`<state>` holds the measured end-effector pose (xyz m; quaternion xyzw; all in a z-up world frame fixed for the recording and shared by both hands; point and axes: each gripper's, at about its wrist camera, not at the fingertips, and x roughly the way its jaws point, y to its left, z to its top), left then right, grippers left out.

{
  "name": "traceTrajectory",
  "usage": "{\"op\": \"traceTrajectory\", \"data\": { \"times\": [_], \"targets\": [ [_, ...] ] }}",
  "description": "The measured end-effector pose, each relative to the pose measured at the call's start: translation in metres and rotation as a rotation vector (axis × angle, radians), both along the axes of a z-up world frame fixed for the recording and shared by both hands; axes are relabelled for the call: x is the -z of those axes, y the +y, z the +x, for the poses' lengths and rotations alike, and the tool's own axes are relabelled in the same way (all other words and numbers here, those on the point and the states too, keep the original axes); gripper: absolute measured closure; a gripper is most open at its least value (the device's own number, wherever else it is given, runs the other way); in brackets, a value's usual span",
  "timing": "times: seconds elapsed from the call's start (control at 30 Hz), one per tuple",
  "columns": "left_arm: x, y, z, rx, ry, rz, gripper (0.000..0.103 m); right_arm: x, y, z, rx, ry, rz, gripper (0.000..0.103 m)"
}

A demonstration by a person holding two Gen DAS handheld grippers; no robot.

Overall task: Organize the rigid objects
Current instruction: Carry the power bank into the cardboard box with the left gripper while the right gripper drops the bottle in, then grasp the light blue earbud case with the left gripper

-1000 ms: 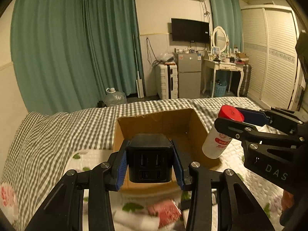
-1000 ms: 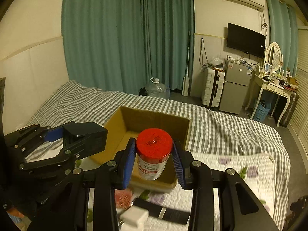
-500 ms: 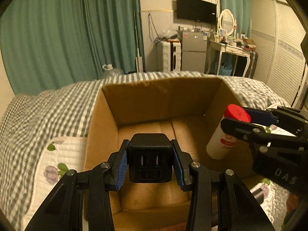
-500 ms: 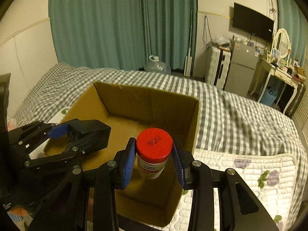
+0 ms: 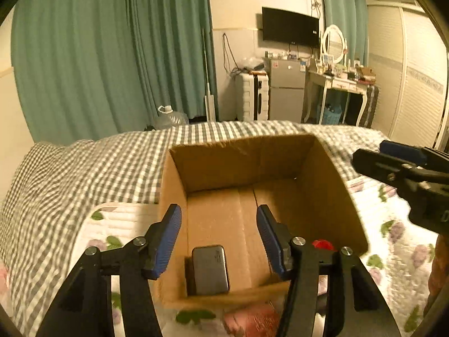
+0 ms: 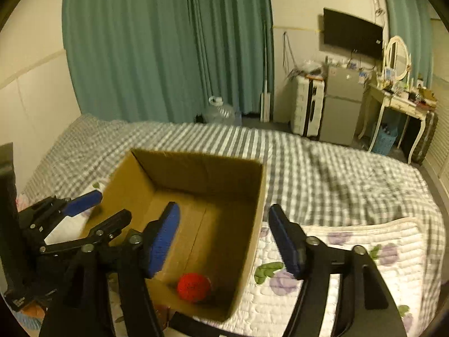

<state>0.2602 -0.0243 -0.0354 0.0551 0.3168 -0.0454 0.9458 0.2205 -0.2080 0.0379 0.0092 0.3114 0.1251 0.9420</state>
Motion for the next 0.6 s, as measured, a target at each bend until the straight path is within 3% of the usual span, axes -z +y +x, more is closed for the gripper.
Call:
{"op": "traceTrajectory", "data": {
  "times": [0.13, 0.3, 0.43, 0.6],
  "targets": [
    [-0.023, 0.006, -0.038, 0.006, -0.033, -0.006, 0.041, -0.026, -0.006, -0.047, 0.01, -0.062, -0.021, 0.026],
    [-0.027, 0.009, -0.079, -0.01, -0.026, 0.014, 0.04, -0.036, -0.006, -0.089, 0.01, -0.071, -0.045, 0.025],
    [-0.011, 0.014, -0.105, -0.027, 0.005, 0.0, 0.04, -0.024, -0.006, -0.12, 0.011, -0.054, -0.062, 0.022],
    [0.026, 0.017, -0.126, -0.042, 0.085, -0.048, 0.04, 0.02, -0.008, -0.143, 0.022, 0.02, -0.064, 0.022]
  ]
}}
